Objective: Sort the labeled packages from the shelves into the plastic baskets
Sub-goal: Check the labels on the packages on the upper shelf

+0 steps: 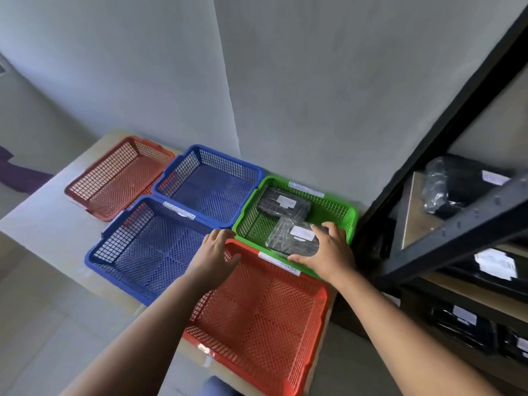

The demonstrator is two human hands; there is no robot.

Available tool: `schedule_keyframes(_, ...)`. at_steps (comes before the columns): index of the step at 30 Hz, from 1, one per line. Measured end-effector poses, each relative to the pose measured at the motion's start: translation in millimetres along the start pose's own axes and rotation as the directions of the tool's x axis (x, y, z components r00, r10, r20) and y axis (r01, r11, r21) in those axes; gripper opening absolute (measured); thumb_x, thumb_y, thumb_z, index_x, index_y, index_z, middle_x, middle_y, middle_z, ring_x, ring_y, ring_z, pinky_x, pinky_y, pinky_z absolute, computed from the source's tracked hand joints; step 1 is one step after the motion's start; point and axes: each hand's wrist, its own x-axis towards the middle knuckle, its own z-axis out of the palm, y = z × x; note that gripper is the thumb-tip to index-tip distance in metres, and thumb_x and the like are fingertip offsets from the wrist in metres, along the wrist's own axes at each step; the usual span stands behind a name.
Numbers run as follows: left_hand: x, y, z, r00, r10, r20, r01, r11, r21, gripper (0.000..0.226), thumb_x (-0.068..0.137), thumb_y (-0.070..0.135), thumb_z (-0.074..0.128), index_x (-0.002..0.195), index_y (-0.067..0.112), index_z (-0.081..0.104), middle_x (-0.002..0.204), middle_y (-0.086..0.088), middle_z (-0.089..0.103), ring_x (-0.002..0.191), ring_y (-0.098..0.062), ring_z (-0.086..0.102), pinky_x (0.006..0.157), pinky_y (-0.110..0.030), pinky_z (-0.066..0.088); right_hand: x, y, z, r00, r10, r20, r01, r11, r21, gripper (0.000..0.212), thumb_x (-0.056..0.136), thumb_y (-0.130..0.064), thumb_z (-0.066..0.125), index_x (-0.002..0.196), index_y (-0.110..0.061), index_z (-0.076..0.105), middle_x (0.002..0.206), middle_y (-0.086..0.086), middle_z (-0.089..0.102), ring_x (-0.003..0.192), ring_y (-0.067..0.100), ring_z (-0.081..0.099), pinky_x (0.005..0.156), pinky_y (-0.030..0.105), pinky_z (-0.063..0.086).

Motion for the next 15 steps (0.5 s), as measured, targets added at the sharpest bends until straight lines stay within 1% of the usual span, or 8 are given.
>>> schedule_keyframes(5,49.8,-2.6,-1.2,1.0,0.018,0.011,-0.018,1.0,0.016,0.063,0.096,0.04,0.071,0.151,0.022,0.046,0.148,-0.001,0.048,0.141,-0.022,0.041,0.118,-0.042,0.039,26.6,1.8,19.0,0.996,0.025,0.081,-0.024,1.0,-0.013,0.126,0.054,-0.101,0.064,0.156,-0.028,0.047,0.147,-0.004,0.038,0.136,0.022,0.037,0.107,0.044,0.049)
schedule_keyframes(7,71.0,-6.1,-1.5,1.0,-0.002,0.025,0.002,1.0,0.014,0.067,0.098,0.042,0.07,0.155,0.02,0.042,0.153,-0.004,0.045,0.145,-0.024,0.038,0.121,-0.044,0.036,35.0,2.8,26.6,0.993,0.023,0.115,-0.022,1.0,-0.007,0.124,0.056,-0.098,0.067,0.157,-0.03,0.045,0.15,-0.004,0.035,0.139,0.021,0.035,0.11,0.044,0.047)
schedule_keyframes(10,99.8,-14.5,3.6,0.998,-0.037,0.059,0.037,0.999,0.0,0.073,0.101,0.044,0.065,0.161,0.016,0.033,0.162,-0.007,0.04,0.151,-0.026,0.035,0.125,-0.045,0.031,41.7,4.3,39.2,0.988,0.014,0.153,-0.019,0.999,0.034,0.106,0.067,-0.086,0.074,0.154,-0.031,0.05,0.156,-0.005,0.029,0.144,0.02,0.032,0.114,0.041,0.043)
schedule_keyframes(12,116.9,-22.1,8.4,0.993,-0.04,0.111,0.039,0.999,0.009,0.078,0.104,0.044,0.061,0.165,0.012,0.026,0.167,-0.009,0.036,0.155,-0.027,0.032,0.126,-0.044,0.028,43.2,4.8,50.3,0.986,0.004,0.169,-0.011,0.999,0.041,0.093,0.075,-0.079,0.075,0.152,-0.031,0.054,0.159,-0.005,0.025,0.147,0.021,0.029,0.118,0.044,0.04)
schedule_keyframes(13,124.6,-25.8,10.5,0.989,-0.045,0.143,0.043,0.999,0.019,0.08,0.105,0.045,0.059,0.167,0.011,0.022,0.17,-0.01,0.033,0.157,-0.027,0.03,0.127,-0.043,0.026,43.7,5.7,56.6,0.986,0.003,0.168,-0.012,0.999,0.05,0.086,0.079,-0.073,0.077,0.151,-0.031,0.055,0.16,-0.005,0.024,0.149,0.021,0.027,0.12,0.046,0.039)
schedule_keyframes(15,136.4,-33.1,14.8,0.979,-0.052,0.196,0.043,0.998,0.047,0.081,0.106,0.047,0.056,0.169,0.011,0.018,0.173,-0.01,0.03,0.158,-0.027,0.03,0.127,-0.043,0.027,44.0,6.6,68.3,0.989,0.017,0.148,-0.033,0.993,0.111,0.074,0.085,-0.055,0.081,0.15,-0.028,0.056,0.164,-0.003,0.021,0.151,0.023,0.028,0.12,0.047,0.039)
